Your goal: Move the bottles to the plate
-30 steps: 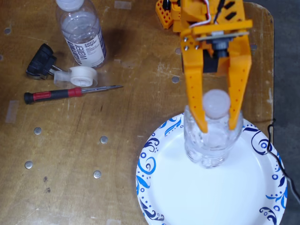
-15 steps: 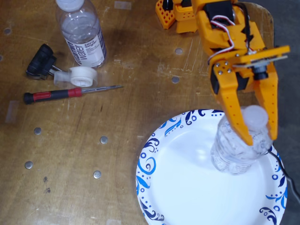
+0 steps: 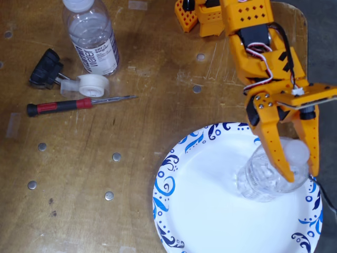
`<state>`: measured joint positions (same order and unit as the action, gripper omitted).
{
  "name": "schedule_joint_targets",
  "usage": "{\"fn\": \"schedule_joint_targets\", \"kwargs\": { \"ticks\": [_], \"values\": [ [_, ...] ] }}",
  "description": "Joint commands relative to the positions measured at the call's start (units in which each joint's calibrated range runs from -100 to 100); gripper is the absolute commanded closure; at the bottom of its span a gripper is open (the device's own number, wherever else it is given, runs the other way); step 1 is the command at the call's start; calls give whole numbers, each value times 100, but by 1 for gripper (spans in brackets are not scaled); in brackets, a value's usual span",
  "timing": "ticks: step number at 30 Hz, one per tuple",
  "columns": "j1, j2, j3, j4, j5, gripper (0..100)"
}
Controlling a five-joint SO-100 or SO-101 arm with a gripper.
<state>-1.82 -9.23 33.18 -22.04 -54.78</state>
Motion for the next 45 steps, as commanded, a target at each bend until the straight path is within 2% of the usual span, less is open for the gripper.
{"fn": "schedule_joint_targets", "kwargs": {
  "ticks": [1, 8, 16, 31, 37, 45],
  "values": [
    [-60, -38, 78, -120, 22, 96],
    [-157, -30, 285, -128, -10, 96],
    [-147, -22, 628, -755, -15, 96],
    [-125, -30, 637, -816, -20, 96],
    [-168, -30, 547, -972, -25, 83],
    [-168, -64, 574, -1660, 1, 74]
  ]
}}
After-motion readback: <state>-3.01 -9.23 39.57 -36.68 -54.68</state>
